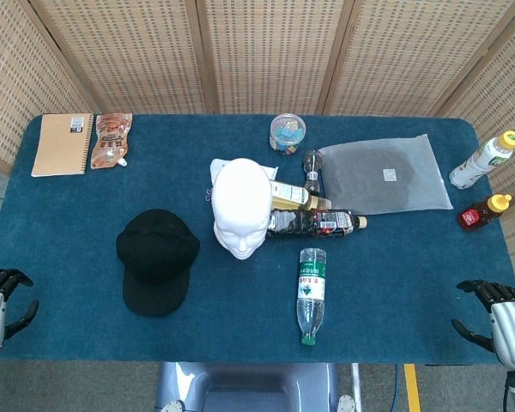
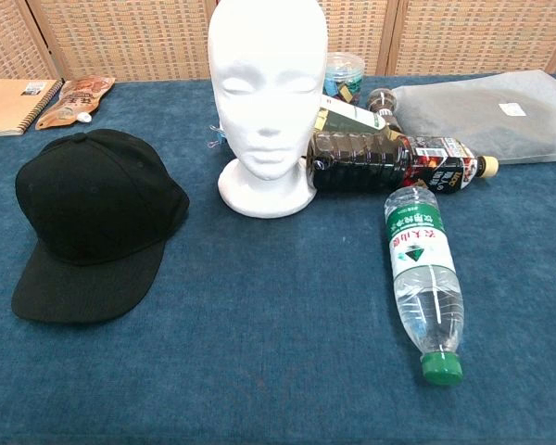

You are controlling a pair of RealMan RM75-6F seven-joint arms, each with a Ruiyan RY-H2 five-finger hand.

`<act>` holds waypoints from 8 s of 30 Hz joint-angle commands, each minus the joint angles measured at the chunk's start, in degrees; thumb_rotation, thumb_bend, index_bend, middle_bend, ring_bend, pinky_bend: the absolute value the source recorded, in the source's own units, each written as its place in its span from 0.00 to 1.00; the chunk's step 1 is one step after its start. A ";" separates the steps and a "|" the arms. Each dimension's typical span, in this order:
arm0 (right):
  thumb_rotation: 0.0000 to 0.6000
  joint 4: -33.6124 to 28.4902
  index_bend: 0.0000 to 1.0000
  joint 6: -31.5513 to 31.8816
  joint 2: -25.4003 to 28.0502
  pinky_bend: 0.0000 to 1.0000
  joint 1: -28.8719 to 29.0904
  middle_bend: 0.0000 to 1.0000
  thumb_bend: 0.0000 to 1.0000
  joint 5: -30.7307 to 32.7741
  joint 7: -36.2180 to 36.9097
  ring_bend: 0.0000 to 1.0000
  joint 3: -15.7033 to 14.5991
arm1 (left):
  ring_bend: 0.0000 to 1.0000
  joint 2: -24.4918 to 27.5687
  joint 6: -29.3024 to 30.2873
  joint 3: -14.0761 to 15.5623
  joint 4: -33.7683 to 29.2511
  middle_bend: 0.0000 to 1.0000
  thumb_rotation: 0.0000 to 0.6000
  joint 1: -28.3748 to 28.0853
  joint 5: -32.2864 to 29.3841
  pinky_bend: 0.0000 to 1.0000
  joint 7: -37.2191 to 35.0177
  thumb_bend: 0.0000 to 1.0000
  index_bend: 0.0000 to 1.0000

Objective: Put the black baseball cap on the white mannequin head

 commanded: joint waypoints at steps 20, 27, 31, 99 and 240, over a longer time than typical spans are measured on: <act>1.00 0.48 0.37 0.74 -0.16 0.41 -0.01 0.42 0.16 -0.74 1.56 0.41 -0.21 | 0.27 1.45 -1.15 -0.51 -0.96 0.39 1.00 0.10 1.53 0.45 0.30 0.25 0.45; 1.00 -0.01 0.37 1.05 0.01 0.41 -0.03 0.42 0.16 -1.11 1.41 0.41 -0.25 | 0.35 1.57 -2.34 -1.53 -0.35 0.47 1.00 -1.09 1.83 0.53 0.08 0.25 0.55; 1.00 -0.03 0.37 1.02 -0.08 0.41 -0.09 0.42 0.16 -1.14 1.27 0.42 -0.37 | 0.42 1.05 -4.33 -0.79 0.19 0.55 1.00 -2.19 3.24 0.57 0.50 0.22 0.64; 1.00 3.35 0.37 5.23 0.38 0.42 -3.87 0.42 0.16 1.09 6.15 0.42 0.23 | 0.50 -27.98 -15.95 -4.21 13.56 0.67 1.00 -14.92 3.39 0.65 10.43 0.13 0.70; 1.00 3.36 0.37 6.58 1.30 0.44 -4.82 0.42 0.16 0.80 7.26 0.42 1.22 | 0.48 -17.57 -15.65 -11.34 2.34 0.53 1.00 -43.99 6.49 0.73 15.84 0.47 0.79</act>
